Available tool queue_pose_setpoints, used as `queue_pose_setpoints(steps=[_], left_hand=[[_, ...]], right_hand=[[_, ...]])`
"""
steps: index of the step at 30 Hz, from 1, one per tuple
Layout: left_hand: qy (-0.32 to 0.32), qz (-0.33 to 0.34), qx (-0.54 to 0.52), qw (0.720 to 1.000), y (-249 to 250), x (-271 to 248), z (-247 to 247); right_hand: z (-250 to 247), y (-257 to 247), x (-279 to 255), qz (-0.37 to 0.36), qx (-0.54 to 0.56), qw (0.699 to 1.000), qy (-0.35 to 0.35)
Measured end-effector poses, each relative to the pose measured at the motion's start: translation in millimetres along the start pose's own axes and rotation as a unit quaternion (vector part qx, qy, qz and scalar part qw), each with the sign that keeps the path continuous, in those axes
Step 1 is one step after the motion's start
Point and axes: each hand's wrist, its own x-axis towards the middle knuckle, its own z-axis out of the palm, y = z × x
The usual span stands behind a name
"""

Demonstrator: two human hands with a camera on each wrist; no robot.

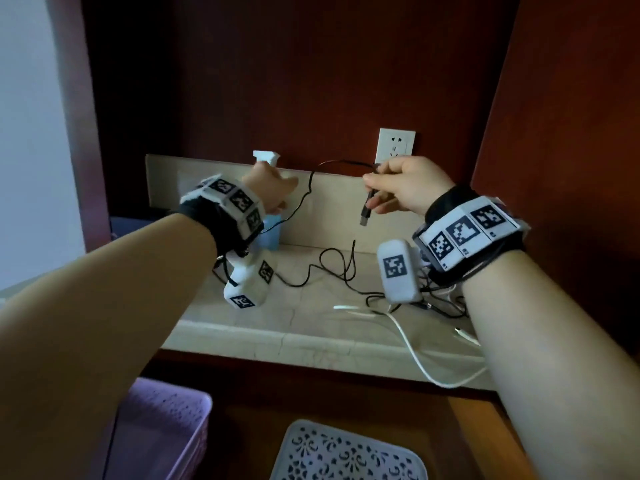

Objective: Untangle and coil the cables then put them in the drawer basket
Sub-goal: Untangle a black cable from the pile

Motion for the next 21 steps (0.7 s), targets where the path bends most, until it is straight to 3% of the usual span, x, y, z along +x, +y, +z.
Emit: queue_pose_setpoints(steps=[2,3,7,9,15,21], left_hand=[[-0.082,-0.026,-0.098,0.992,-5,-27,-7],[-0.119,-0.014,-0.092,0.989,-9,-39,-10],[-0.206,0.082,0.103,0.97,-25,-85,-22],[-0.225,0.093,0.16,0.956,-33,-99,-31],[-0.241,0.091,0.104,0.961,-48,-127,-56],[-0.259,0.162,0.163,0.938,-67,-143,-102]], right_hand=[[16,-3,-19,0.007,0.045,0.999,0.006],[24,-3,-28,0.01,0.06,0.998,0.007],[53,-2,-66,0.02,0.024,1.0,-0.004],[65,-3,-82,0.021,-0.004,1.0,-0.016],[99,-17,-111,0.016,-0.026,0.999,-0.022],[145,-42,-124,-0.007,-0.096,0.995,0.014]])
